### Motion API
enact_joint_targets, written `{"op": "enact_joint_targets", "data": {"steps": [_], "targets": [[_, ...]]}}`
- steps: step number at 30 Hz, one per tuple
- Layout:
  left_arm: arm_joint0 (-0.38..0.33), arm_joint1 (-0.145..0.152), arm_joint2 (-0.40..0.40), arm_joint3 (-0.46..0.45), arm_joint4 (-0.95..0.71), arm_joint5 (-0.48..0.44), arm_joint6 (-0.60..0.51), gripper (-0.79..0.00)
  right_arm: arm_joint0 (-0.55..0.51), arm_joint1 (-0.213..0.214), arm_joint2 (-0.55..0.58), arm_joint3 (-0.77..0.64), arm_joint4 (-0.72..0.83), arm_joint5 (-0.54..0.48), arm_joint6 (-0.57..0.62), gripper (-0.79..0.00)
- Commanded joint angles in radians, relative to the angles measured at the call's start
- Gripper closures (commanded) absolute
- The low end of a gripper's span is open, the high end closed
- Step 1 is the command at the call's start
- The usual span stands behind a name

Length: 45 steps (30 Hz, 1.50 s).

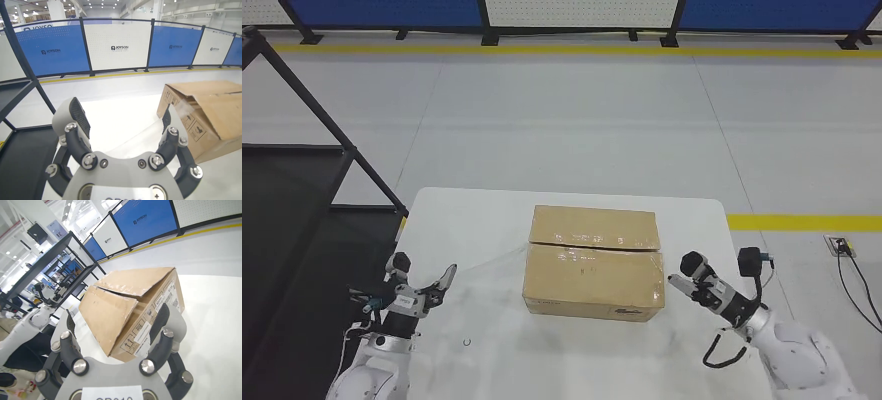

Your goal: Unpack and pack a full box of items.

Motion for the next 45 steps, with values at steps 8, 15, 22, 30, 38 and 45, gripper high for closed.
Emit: {"op": "enact_joint_targets", "data": {"steps": [8, 15, 22, 30, 38, 45], "targets": [[0.016, 0.005, -0.018, -0.011, -0.062, -0.075, 0.031, -0.785, 0.195, 0.004, -0.100, 0.181, 0.304, 0.007, 0.323, -0.785], [0.016, 0.005, -0.018, -0.011, -0.062, -0.075, 0.031, -0.785, 0.217, 0.012, -0.121, 0.207, 0.454, -0.071, 0.437, -0.785], [0.017, 0.007, -0.005, -0.032, -0.045, -0.072, 0.014, -0.785, 0.147, 0.047, -0.114, 0.106, 0.565, -0.095, 0.474, -0.785], [0.007, 0.009, 0.021, -0.039, -0.036, -0.086, 0.016, -0.785, 0.021, 0.110, -0.093, -0.035, 0.549, -0.159, 0.410, -0.785], [-0.005, 0.011, 0.047, -0.039, -0.018, -0.095, 0.001, -0.785, -0.104, 0.175, -0.072, -0.116, 0.506, -0.240, 0.329, -0.785], [-0.005, 0.011, 0.047, -0.039, -0.018, -0.095, 0.001, -0.785, -0.141, 0.196, -0.056, -0.130, 0.493, -0.240, 0.329, -0.785]]}}
